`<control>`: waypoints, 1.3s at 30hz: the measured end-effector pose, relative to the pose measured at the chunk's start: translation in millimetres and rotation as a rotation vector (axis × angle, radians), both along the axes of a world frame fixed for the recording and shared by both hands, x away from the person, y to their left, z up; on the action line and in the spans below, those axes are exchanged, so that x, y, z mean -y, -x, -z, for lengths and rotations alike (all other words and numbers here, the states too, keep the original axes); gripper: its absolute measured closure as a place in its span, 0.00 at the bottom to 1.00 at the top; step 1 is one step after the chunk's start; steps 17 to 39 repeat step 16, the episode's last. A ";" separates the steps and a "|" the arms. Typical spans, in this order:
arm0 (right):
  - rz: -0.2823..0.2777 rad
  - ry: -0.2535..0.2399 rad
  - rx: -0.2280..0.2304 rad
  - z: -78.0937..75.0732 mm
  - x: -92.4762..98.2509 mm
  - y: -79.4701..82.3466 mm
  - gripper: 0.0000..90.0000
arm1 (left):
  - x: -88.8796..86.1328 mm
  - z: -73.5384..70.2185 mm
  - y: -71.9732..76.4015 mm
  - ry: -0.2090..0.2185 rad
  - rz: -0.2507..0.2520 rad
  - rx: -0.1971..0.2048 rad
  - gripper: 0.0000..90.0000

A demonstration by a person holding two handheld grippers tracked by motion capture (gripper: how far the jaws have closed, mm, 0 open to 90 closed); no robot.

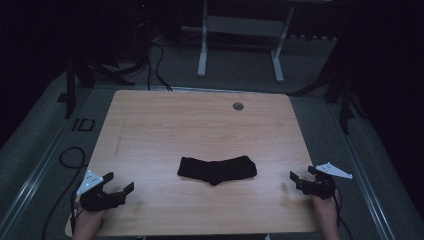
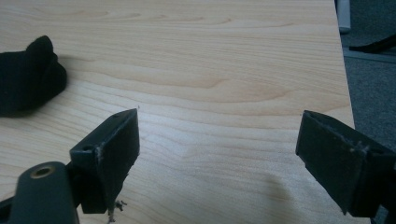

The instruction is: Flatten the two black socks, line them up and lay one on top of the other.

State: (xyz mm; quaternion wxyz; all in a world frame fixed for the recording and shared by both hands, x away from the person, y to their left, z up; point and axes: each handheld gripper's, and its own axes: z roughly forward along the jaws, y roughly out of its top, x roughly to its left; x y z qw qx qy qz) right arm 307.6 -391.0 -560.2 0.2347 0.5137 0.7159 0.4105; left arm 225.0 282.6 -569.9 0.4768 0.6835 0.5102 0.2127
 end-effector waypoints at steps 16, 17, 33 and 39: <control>0.022 0.013 -0.023 1.2 -0.9 -2.9 0.15 | -3.0 2.7 3.6 0.024 -0.011 0.007 0.09; 0.022 0.013 -0.023 1.2 -0.9 -2.9 0.15 | -3.0 2.7 3.6 0.024 -0.011 0.007 0.09; 0.022 0.013 -0.023 1.2 -0.9 -2.9 0.15 | -3.0 2.7 3.6 0.024 -0.011 0.007 0.09; 0.022 0.013 -0.023 1.2 -0.9 -2.9 0.15 | -3.0 2.7 3.6 0.024 -0.011 0.007 0.09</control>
